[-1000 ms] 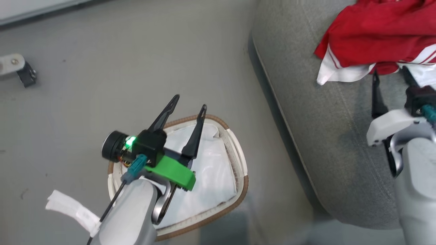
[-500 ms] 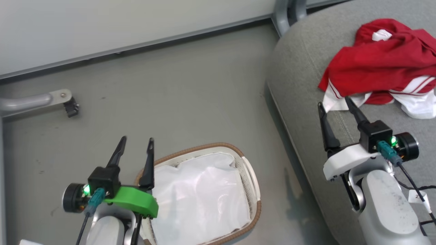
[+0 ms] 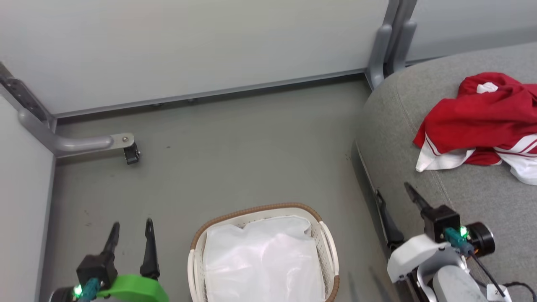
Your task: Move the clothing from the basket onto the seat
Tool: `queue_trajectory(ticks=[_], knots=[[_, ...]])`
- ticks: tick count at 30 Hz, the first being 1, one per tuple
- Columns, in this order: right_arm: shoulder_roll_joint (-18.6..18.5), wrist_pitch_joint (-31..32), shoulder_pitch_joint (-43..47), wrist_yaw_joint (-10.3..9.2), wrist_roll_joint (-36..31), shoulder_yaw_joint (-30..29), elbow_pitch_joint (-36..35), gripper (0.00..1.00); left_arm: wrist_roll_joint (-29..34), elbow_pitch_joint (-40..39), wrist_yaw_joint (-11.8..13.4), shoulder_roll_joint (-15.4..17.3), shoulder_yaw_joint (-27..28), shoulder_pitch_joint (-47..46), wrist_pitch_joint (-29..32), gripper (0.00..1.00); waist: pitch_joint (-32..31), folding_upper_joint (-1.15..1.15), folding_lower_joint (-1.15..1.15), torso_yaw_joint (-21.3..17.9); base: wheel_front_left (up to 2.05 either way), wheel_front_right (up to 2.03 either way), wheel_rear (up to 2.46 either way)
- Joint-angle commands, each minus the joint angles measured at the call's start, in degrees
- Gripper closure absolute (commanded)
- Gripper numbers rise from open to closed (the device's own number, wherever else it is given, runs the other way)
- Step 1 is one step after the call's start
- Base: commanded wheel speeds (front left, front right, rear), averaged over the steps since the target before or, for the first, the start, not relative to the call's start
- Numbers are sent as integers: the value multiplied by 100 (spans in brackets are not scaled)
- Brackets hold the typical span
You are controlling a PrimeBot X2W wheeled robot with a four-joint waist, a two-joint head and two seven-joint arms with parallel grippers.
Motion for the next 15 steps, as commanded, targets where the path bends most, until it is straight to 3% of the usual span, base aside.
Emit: queue_trajectory(ticks=[1, 12, 13, 15], knots=[[-11, -9, 156, -8, -14, 19, -10, 0, -10, 5, -21, 2, 32, 162, -2, 0, -218, 0, 0, 92, 0, 0, 0], [11, -9, 502, -8, 102, -15, 5, 0, -443, -2, -125, 1, 69, 555, -2, 0, -457, 0, 0, 49, 0, 0, 0], [26, 0, 456, 0, 74, -4, 2, 100, -459, 6, -107, -4, 72, 478, 0, 100, -457, 0, 0, 51, 0, 0, 0], [38, 5, 470, 0, 85, -4, 76, 100, -471, 94, -111, -14, 74, 477, 7, 100, -459, 0, 0, 50, 0, 0, 0]])
